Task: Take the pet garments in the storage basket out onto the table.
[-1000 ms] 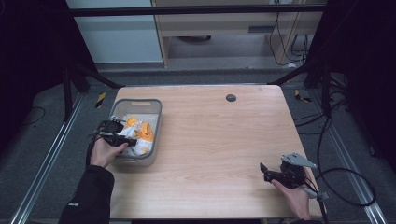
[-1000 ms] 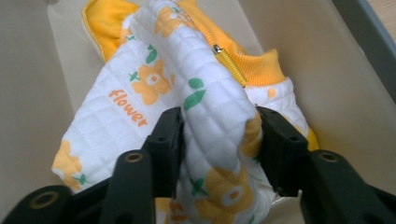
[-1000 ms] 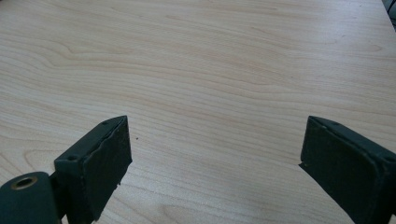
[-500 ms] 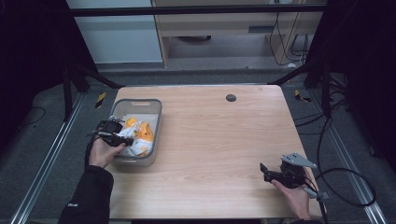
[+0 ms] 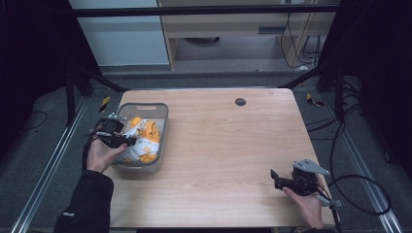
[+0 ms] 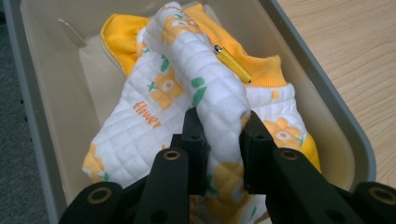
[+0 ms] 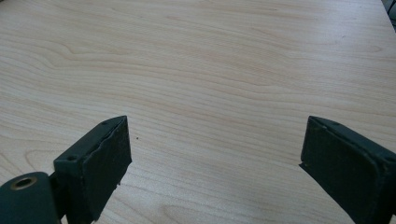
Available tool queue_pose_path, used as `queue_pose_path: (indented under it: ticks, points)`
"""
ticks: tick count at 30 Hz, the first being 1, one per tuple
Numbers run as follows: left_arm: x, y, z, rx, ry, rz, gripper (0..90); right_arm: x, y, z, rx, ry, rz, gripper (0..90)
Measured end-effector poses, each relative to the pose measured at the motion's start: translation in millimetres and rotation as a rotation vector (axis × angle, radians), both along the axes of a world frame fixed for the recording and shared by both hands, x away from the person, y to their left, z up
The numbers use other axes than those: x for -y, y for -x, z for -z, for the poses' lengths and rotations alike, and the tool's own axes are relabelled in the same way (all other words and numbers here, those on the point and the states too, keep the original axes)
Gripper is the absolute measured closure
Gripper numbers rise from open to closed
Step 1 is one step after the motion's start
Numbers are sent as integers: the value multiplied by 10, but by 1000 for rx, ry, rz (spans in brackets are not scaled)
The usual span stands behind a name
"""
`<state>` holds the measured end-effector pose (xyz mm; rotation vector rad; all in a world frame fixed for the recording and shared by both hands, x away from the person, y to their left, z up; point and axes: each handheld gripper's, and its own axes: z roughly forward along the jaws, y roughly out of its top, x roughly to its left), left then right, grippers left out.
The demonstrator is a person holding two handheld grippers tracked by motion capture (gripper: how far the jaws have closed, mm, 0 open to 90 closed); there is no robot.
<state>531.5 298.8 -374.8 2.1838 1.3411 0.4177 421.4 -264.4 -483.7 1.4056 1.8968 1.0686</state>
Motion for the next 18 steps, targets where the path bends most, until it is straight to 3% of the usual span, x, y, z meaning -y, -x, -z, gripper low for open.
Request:
queue_pose_path:
  ticks: [18]
  points:
    - [-36, 108, -331, 57, 5, 14, 748, 1, 4, -6, 6, -1, 1, 85]
